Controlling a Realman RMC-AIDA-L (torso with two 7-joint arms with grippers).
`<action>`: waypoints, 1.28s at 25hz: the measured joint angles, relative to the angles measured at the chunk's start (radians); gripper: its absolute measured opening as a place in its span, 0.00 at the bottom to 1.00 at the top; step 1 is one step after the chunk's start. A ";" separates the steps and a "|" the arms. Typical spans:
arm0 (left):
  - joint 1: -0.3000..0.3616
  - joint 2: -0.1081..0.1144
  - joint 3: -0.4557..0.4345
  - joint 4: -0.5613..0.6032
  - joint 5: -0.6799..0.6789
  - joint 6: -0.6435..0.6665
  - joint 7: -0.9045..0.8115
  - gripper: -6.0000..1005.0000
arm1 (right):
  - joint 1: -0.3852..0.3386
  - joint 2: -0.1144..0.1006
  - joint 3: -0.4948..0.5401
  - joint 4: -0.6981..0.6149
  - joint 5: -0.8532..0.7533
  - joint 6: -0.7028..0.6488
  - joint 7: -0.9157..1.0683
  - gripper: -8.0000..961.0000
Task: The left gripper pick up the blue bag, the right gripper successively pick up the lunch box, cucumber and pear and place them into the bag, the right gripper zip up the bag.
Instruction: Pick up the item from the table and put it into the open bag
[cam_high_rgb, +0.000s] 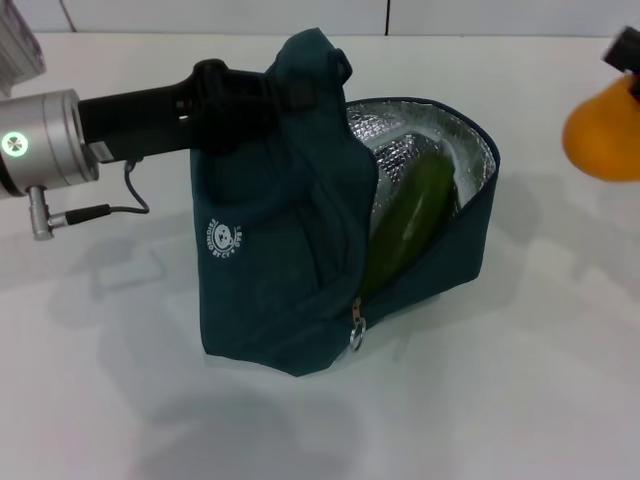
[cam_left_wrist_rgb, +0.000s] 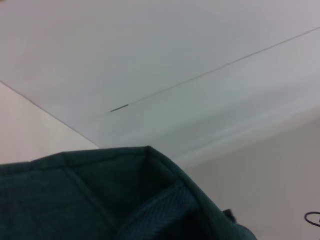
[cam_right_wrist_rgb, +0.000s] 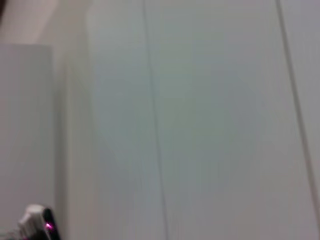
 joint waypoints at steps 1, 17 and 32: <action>0.002 -0.001 0.000 0.000 0.000 0.000 0.001 0.05 | 0.020 0.004 -0.007 0.000 -0.002 0.000 0.007 0.05; 0.038 0.012 -0.001 0.001 0.001 0.002 0.004 0.05 | 0.251 0.057 -0.219 0.013 -0.021 0.025 0.063 0.07; 0.060 0.029 0.001 -0.001 0.000 0.008 0.004 0.05 | 0.283 0.058 -0.335 0.038 -0.020 0.103 0.075 0.11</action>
